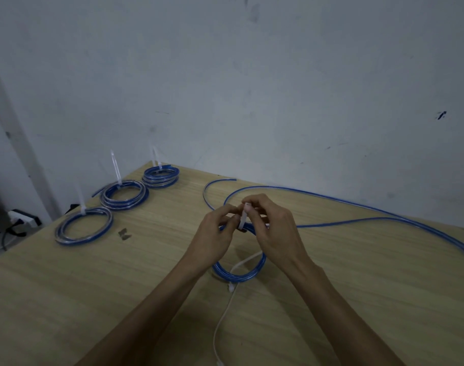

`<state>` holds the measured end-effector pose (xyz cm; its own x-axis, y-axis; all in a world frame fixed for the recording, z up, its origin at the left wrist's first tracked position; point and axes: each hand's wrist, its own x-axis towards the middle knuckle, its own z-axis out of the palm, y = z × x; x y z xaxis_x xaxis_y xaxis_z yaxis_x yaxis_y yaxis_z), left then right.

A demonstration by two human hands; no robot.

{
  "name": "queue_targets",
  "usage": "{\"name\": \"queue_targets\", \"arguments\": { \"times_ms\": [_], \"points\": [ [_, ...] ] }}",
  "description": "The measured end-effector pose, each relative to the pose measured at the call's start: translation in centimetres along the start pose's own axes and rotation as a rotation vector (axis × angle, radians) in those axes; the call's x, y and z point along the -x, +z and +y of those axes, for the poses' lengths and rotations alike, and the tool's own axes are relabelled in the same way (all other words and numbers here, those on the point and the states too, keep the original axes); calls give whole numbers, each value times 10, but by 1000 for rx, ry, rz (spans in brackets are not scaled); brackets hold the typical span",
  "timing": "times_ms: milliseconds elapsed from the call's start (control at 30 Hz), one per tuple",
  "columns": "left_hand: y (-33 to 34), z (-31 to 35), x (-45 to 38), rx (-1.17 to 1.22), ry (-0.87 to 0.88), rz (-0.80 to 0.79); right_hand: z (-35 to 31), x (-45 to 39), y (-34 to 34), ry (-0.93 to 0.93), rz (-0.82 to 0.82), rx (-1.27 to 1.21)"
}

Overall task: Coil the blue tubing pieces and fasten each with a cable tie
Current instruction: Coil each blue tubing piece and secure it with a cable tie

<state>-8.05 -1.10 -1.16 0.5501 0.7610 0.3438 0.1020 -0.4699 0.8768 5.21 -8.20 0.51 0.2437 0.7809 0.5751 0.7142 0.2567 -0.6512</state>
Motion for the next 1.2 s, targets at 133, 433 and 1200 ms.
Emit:
{"name": "queue_targets", "arguments": {
  "times_ms": [133,433,1200],
  "points": [
    [2,-2,1,-29,-6,19,-2,-1,-5,86,-12,-93],
    [7,-9,0,-4,-15,39,-1,-3,-11,90,-18,-92],
    [12,-11,2,-83,-10,157,1,-4,-15,91,-47,-200]
  ]
}}
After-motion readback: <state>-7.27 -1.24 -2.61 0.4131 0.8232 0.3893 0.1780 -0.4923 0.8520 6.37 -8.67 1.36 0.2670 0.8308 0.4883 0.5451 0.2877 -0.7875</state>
